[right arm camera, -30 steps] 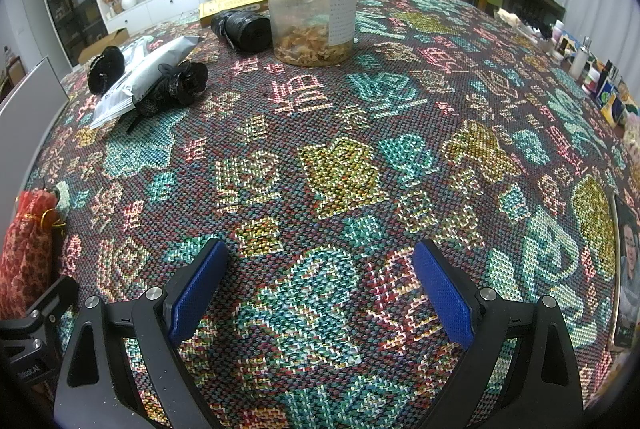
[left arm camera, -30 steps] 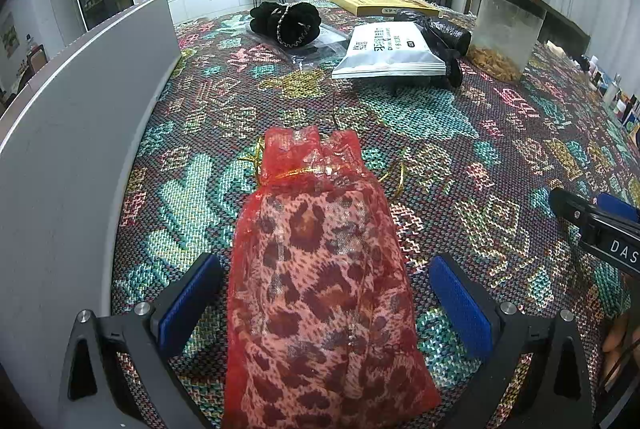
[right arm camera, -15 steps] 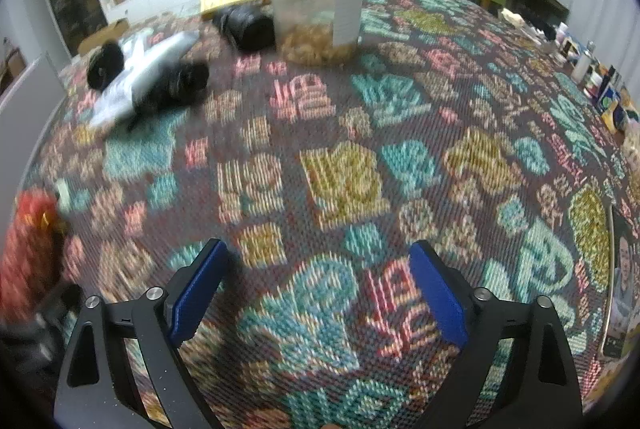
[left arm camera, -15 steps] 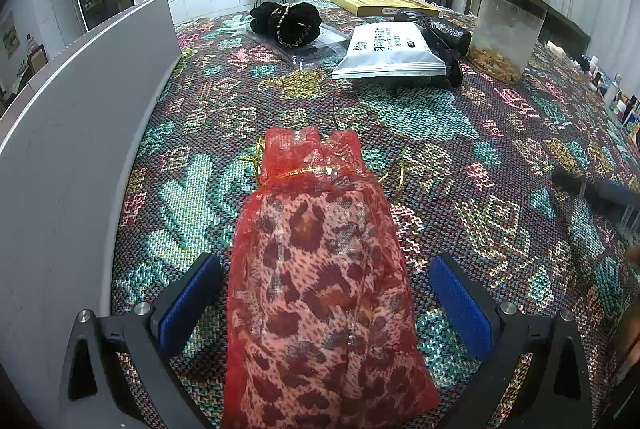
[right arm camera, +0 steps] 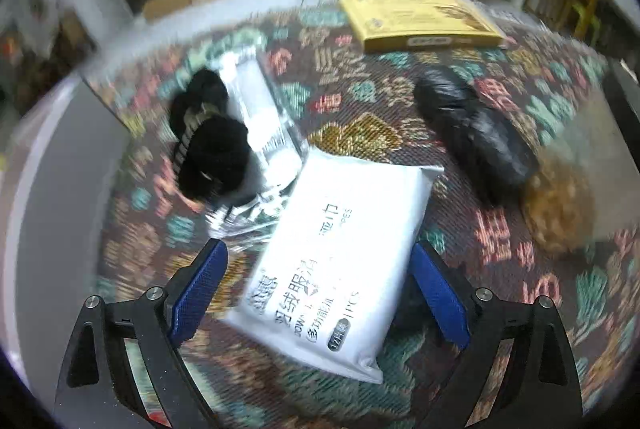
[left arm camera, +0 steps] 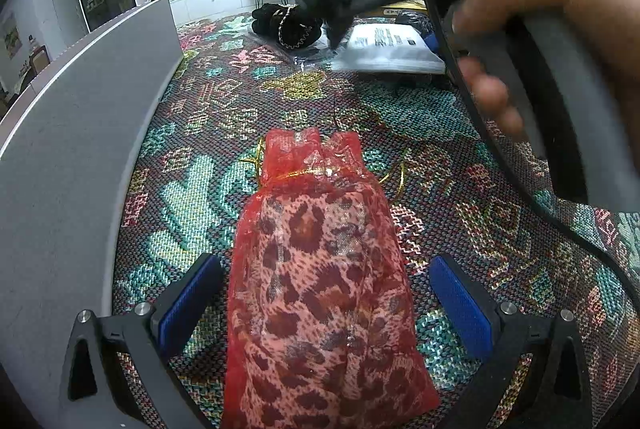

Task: Organize soft objects
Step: 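Grasp the white wipes packet with the right tool while left tool holds the red bag, then drop the red bag and wipes packet into the white box, opening both tools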

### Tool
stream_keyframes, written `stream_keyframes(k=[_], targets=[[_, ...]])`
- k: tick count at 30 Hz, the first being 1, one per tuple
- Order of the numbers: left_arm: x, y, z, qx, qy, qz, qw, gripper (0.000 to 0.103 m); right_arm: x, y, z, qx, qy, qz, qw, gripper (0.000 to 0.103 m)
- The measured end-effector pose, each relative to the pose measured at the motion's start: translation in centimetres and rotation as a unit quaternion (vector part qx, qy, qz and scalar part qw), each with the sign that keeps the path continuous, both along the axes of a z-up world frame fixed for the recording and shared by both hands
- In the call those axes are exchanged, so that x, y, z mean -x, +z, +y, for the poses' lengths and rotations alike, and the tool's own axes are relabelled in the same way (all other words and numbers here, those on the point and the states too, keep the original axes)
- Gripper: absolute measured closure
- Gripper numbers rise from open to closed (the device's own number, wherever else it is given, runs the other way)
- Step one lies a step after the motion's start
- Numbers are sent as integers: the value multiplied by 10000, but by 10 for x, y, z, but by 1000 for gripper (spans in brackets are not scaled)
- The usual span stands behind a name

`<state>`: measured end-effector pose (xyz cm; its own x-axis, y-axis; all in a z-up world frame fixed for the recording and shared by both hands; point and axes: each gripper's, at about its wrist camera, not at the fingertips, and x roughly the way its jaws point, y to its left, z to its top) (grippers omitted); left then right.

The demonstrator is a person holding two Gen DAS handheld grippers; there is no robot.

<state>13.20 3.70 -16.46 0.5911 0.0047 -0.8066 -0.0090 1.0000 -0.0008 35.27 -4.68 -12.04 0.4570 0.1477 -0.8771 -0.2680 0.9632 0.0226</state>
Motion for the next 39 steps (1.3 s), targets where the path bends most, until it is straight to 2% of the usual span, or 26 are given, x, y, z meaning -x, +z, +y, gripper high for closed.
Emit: stream_keyframes(k=[1, 2, 5, 8, 10, 13, 17, 21, 22, 23, 24, 27, 28, 29, 30, 31, 33, 34, 35, 37, 39], targets=[[0, 0, 0, -4, 1, -2, 10000, 0, 5, 2, -3, 38, 59, -159, 9998, 35], [1, 0, -1, -4, 1, -2, 10000, 0, 9, 4, -10, -50, 65, -218, 9997, 38], [1, 0, -1, -5, 2, -2, 10000, 0, 36, 28, -46, -679, 28, -463, 9966, 38], [0, 0, 0, -7, 3, -2, 10000, 0, 77, 49, -89, -1020, 110, -709, 9922, 38], [0, 0, 0, -10, 3, -2, 10000, 0, 107, 51, -128, -962, 12, -802, 9921, 38], [1, 0, 0, -2, 4, 2, 10000, 0, 118, 39, -182, -713, -406, -811, 9933, 38], [-1, -1, 0, 26, -5, 31, 10000, 0, 85, 21, -244, -596, -968, -812, 9902, 38], [-7, -1, 3, 41, -112, 190, 9997, 0, 34, 10, -281, -597, -1088, -905, 9881, 36], [-8, 0, 3, 36, -176, 290, 9994, 0, 22, 6, -288, -580, -1190, -722, 9886, 33], [-10, 1, 4, 38, -222, 400, 9989, 0, 14, 3, -294, -604, -1288, -552, 9883, 25], [-11, 1, 4, 38, -238, 470, 9986, 0, 5, 1, -300, -678, -1416, -295, 9872, 21], [-12, 2, 2, -4, -268, 645, 9976, 0, -4, -1, -305, -726, -1528, 245, 9853, 19], [-12, 2, 1, -3, -306, 658, 9974, 6, -8, -4, -302, -486, -1470, 496, 9867, 23], [-10, 4, 0, 60, -389, 582, 9975, 25, -9, -6, -298, -343, -1366, 607, 9882, 36], [-7, 8, -1, 32, -397, 479, 9981, 43, -9, -3, -296, -249, -1356, 582, 9887, 39], [-7, 13, 0, 27, -401, 407, 9984, 70, -8, 6, -294, -25, -1410, 479, 9888, 43], [-8, 21, 5, 392, -396, 403, 9976, 73, -1, 30, -294, -57, -1529, -8, 9882, 44], [-5, 33, 12, 714, -356, 291, 9964, 73, 6, 44, -295, -142, -1579, -240, 9871, 44], [-2, 41, 15, 856, -341, 209, 9955, 73, 14, 64, -291, -151, -1572, -520, 9861, 44], [9, 72, 29, 1393, -314, -71, 9897, 73, 35, 101, -267, -45, -1251, -982, 9873, 44], [21, 98, 47, 1881, -307, -269, 9813, 73, 61, 132, -229, -235, -719, -1167, 9903, 44]])
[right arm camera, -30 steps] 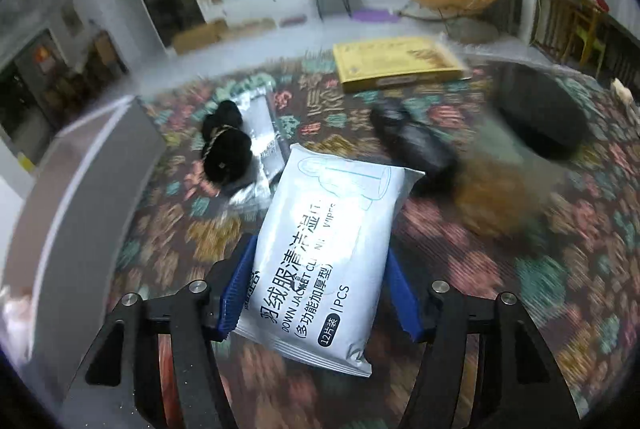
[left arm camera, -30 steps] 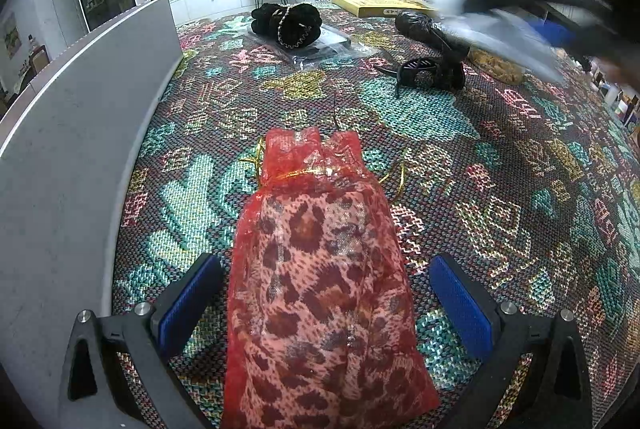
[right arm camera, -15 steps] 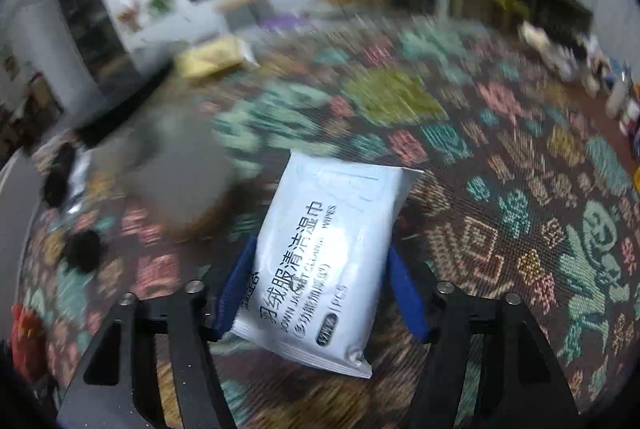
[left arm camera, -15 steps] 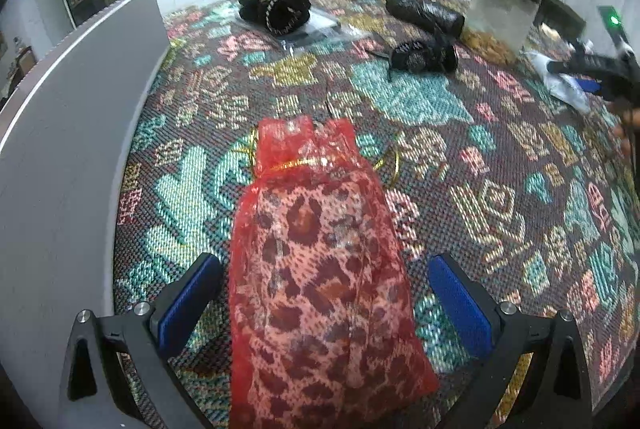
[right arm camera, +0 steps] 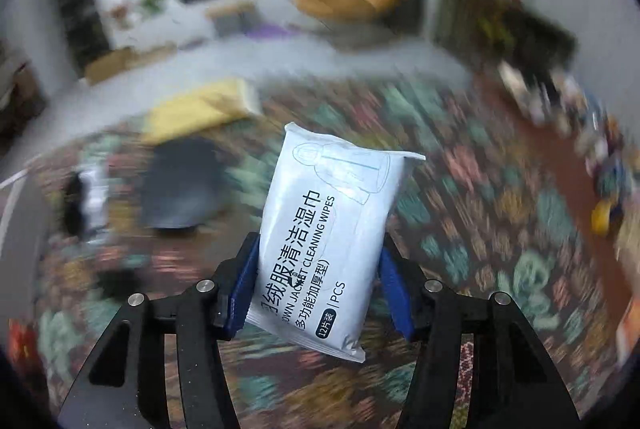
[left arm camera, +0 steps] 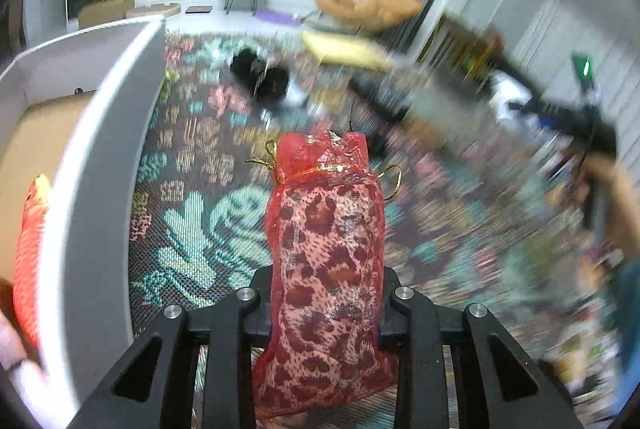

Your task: Organize soft objects

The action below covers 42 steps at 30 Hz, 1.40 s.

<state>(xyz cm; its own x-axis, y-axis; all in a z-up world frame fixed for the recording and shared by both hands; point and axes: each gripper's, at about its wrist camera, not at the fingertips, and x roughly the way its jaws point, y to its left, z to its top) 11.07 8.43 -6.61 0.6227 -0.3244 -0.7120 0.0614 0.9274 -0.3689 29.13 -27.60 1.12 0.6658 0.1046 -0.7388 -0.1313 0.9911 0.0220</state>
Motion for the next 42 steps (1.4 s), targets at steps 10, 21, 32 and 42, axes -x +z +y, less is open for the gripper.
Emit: stream_keyframes(k=[10, 21, 32, 42], targets=[[94, 48, 157, -916, 1641, -104, 9821, 62, 148, 39, 290, -1866, 3199, 631, 9267, 43], [119, 47, 189, -1233, 2560, -259, 9584, 7, 156, -11, 267, -1911, 2563, 449, 9465, 13], [30, -9, -59, -368, -247, -124, 9989, 5, 105, -151, 70, 19, -667, 462, 9967, 11], [-34, -98, -96, -1841, -143, 148, 9827, 0, 100, -158, 74, 129, -789, 439, 9958, 9]])
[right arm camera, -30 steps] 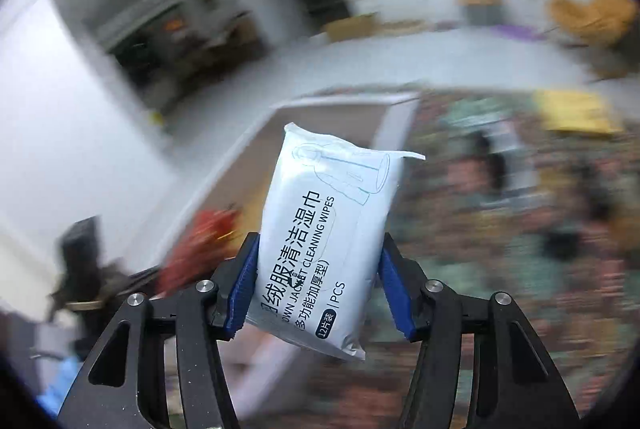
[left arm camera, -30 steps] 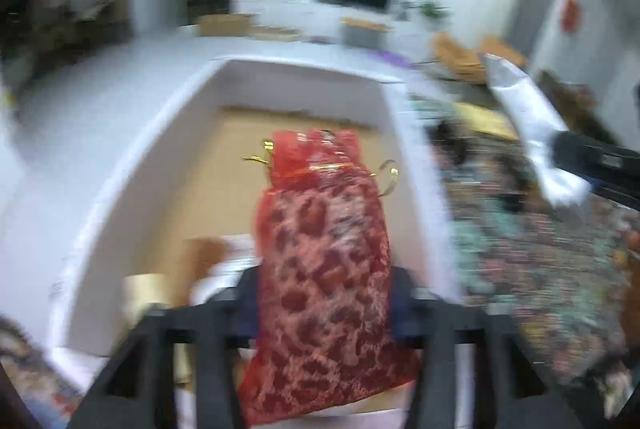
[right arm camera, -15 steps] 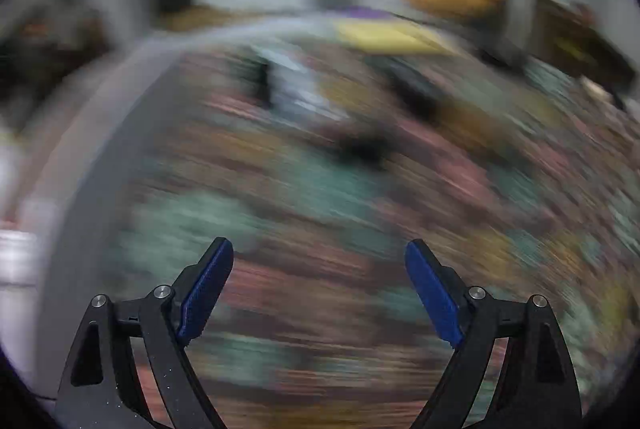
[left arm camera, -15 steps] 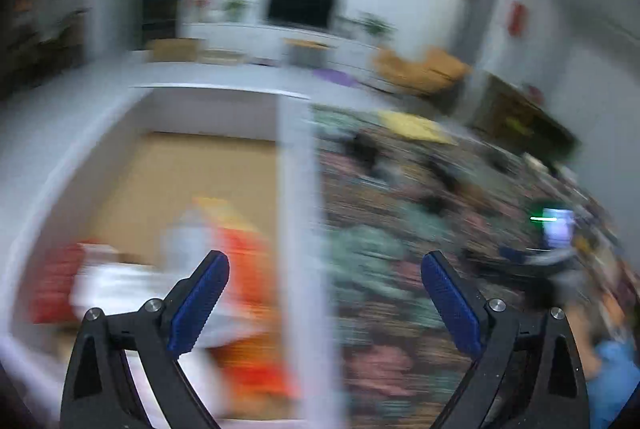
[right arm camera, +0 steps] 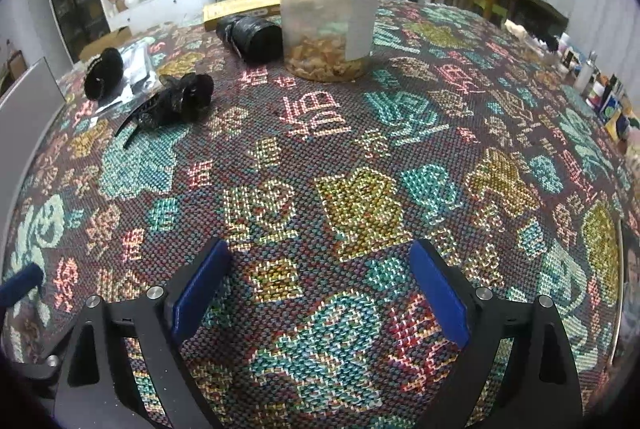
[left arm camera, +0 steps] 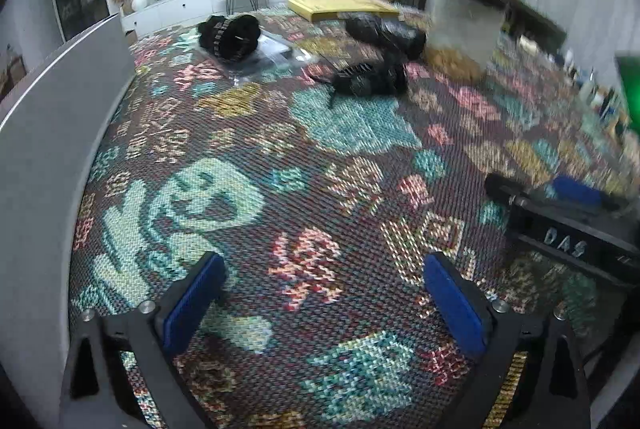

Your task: Organize soft objects

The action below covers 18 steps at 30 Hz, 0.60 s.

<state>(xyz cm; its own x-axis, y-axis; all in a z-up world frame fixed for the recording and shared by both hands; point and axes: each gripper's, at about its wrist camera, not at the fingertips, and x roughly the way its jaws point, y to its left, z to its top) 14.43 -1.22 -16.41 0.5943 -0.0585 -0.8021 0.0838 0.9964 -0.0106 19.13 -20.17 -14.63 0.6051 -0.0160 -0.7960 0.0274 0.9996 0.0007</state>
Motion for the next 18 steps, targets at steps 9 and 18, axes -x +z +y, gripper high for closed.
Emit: stream_keyframes(k=[9, 18], targets=[[-3, -1, -2, 7, -41, 8, 10000, 0, -7, -8, 10, 21, 0, -1, 10000, 9], [-3, -1, -2, 8, -35, 5, 10000, 0, -6, -7, 9, 20, 1, -1, 10000, 9]])
